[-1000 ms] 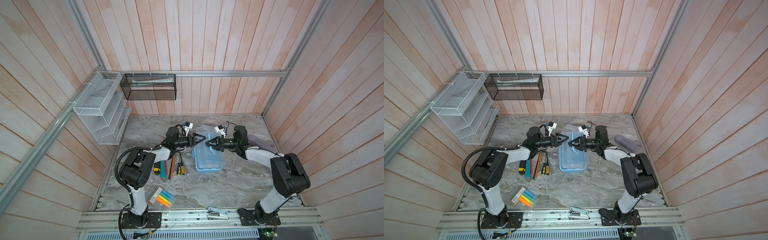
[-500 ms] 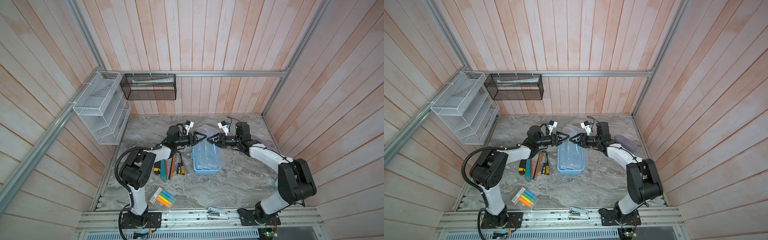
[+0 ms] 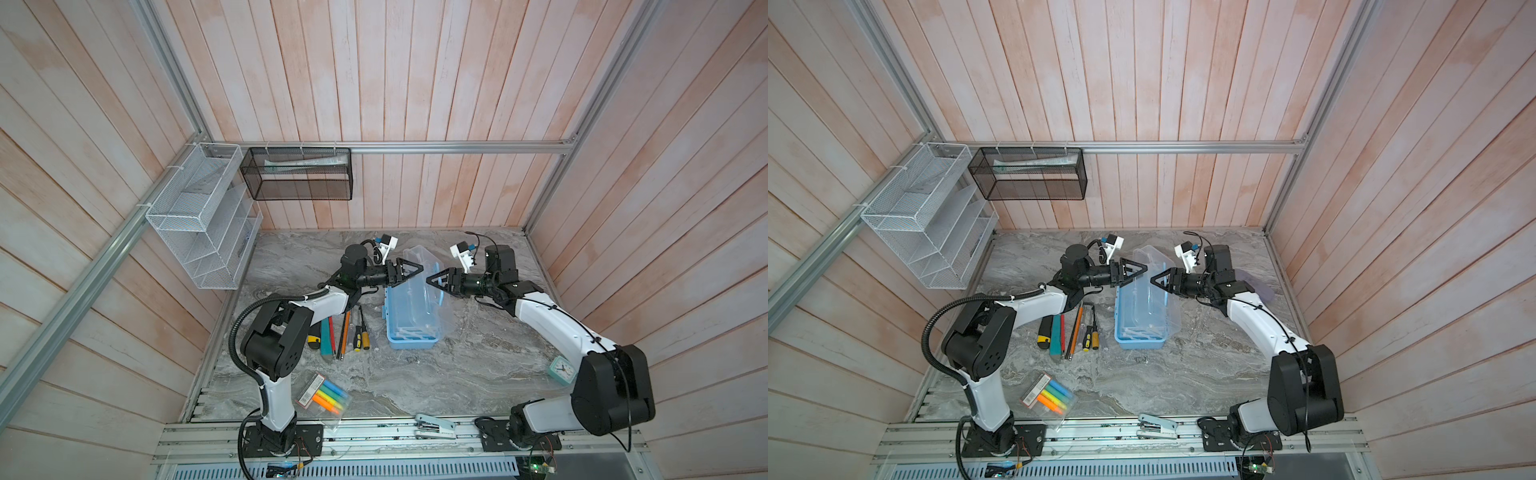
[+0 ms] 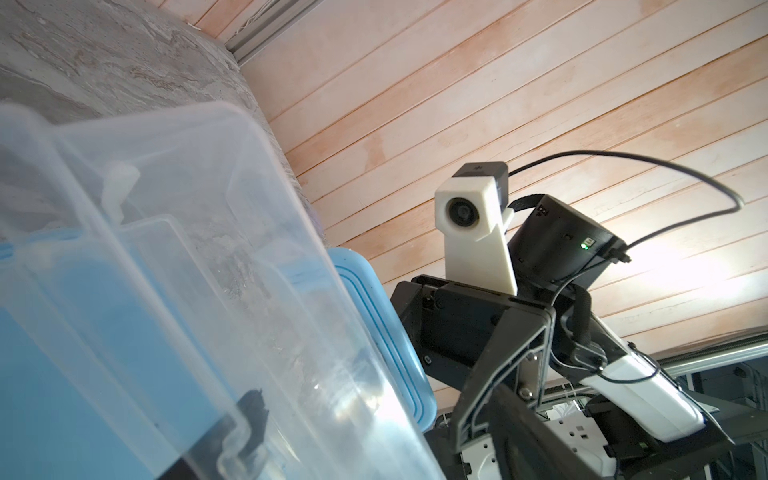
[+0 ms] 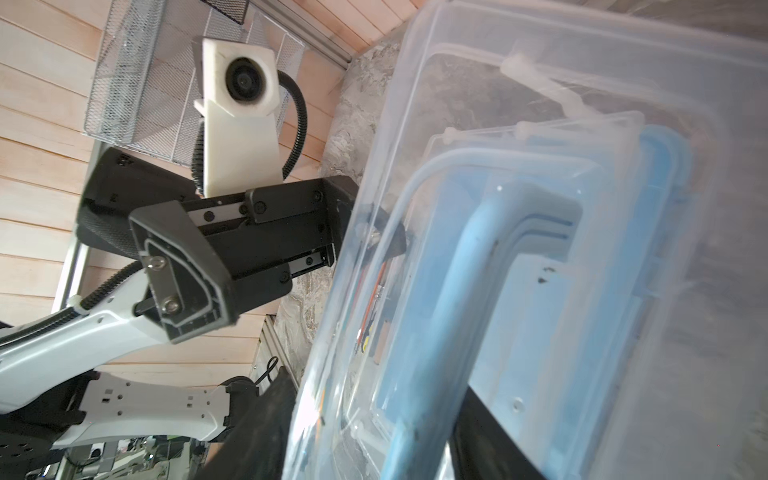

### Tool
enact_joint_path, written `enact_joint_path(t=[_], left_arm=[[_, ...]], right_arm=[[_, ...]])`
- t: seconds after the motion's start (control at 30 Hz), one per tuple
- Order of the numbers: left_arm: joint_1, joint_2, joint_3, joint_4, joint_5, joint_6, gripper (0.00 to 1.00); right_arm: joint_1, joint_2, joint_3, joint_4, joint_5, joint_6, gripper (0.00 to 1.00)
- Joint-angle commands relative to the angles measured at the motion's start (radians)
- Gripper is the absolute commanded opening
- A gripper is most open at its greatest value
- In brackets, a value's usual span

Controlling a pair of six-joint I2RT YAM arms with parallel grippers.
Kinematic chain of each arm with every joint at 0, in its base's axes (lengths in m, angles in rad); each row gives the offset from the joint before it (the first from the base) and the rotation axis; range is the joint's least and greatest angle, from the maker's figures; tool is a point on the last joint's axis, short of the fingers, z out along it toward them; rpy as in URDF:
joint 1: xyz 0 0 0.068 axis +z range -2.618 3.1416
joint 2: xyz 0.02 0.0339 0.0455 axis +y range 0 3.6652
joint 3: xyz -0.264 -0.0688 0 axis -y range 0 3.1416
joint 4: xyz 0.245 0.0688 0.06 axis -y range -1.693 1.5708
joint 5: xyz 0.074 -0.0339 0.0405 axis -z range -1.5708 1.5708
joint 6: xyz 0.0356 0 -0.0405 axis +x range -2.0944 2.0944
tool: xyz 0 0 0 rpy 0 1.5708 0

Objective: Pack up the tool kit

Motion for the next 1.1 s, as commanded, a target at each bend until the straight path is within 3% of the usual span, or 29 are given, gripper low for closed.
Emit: enact_joint_path(t=[0.0,0.47,0.87,1.07], left_arm=[[-0.016,-0.011,0.046,-0.022,0.018,0.031,0.86],[-0.086,0.046,0.237,-0.140,0.021,0.057,0.85],[-0.147,0.208,0.515,-0.344,0.030,0.153,0.85],[-0.162,0.269,0.594,-0.366,0.040,0.155,0.85]], right_arm=[[-0.019,-0.056,0.020,-0.110,0.154,-0.057,0.63],[-0.224,-0.312,-0.195,0.016,0.261,0.098,0.68],[-0.296,-0.367,-0.280,0.042,0.242,0.082,0.69],[-0.306,-0.359,-0.297,0.068,0.244,0.087,0.69]])
